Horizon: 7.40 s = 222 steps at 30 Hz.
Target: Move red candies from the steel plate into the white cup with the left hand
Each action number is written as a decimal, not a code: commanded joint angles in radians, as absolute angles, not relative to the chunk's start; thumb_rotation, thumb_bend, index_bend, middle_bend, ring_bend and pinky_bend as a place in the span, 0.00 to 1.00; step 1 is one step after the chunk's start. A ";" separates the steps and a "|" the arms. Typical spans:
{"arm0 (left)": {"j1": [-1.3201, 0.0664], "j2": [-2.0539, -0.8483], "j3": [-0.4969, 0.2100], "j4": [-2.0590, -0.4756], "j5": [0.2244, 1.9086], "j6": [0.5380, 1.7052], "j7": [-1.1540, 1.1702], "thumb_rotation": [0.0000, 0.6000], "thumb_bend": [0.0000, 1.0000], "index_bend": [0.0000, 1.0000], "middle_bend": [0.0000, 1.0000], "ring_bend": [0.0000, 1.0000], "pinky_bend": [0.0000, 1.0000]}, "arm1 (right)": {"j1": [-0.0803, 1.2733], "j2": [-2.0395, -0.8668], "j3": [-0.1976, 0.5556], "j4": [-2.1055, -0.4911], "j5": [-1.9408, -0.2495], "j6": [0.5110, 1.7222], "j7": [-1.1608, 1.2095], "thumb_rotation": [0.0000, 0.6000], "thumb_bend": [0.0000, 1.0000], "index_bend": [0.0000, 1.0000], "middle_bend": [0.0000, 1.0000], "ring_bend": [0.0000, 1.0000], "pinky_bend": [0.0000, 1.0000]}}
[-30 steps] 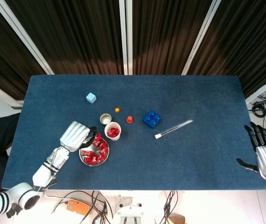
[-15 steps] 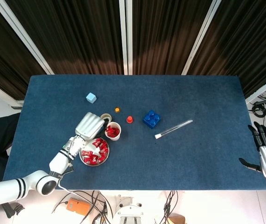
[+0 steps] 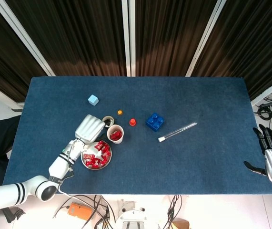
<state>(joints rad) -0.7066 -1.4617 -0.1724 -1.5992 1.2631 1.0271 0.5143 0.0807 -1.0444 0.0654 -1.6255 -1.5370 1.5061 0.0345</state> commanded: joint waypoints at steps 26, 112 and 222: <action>-0.517 -1.452 0.031 -1.595 1.345 1.088 0.531 1.00 0.20 0.43 0.83 0.77 0.75 | 0.076 -1.038 0.063 -1.622 -1.554 1.521 0.052 1.00 0.19 0.00 0.03 0.00 0.15; -0.530 -1.389 -0.007 -1.671 1.380 1.200 0.315 1.00 0.20 0.44 0.83 0.76 0.75 | 0.087 -1.056 0.064 -1.591 -1.563 1.508 0.086 1.00 0.19 0.00 0.03 0.00 0.15; -0.620 -1.406 -0.127 -1.752 1.185 1.194 0.408 1.00 0.20 0.42 0.83 0.77 0.75 | 0.080 -1.059 0.067 -1.566 -1.545 1.507 0.116 1.00 0.19 0.00 0.03 0.00 0.16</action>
